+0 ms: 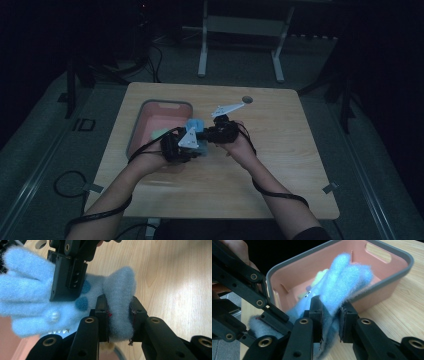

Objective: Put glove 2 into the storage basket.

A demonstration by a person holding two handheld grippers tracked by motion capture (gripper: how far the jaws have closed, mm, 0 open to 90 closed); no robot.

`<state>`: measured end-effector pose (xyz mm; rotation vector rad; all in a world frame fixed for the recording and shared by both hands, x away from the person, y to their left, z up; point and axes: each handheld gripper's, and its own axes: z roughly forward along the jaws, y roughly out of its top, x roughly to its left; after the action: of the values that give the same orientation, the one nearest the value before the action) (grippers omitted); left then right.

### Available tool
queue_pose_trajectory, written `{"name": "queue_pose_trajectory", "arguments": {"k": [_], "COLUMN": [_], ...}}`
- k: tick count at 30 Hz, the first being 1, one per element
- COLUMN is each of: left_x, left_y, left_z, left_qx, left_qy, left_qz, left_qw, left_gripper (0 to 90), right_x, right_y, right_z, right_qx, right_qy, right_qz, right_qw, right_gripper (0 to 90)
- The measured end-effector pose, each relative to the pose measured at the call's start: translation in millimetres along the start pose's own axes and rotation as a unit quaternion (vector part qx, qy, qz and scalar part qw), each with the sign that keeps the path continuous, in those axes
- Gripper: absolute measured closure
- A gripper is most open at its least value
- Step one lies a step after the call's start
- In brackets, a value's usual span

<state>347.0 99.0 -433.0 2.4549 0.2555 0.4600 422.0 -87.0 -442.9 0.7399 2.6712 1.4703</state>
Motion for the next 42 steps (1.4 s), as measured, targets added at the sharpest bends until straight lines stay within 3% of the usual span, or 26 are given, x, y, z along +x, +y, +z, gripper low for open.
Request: {"name": "queue_pose_trajectory", "arguments": {"k": [23,32,42], "left_x": [13.3,21.1,33.4], "left_y": [-39.2,-56.0,-73.3], "left_z": [-21.3,-32.5,-32.2], "left_qx": [0.017,0.026,0.035], "left_qy": [0.011,0.019,0.017], "left_qz": [-0.026,-0.034,-0.048], "left_qw": [0.9995,0.9989,0.9981], "left_gripper": [74.2,74.2,74.2], "right_x": [14.9,17.8,12.6], "right_y": [23.8,34.7,37.3], "right_z": [44.3,66.1,89.3], "right_qx": [0.004,0.001,0.005], "right_qy": [0.023,0.033,0.034], "right_qz": [-0.007,0.006,0.029], "right_qw": [0.9997,0.9994,0.9990], "right_gripper": [76.0,76.0,75.9]}}
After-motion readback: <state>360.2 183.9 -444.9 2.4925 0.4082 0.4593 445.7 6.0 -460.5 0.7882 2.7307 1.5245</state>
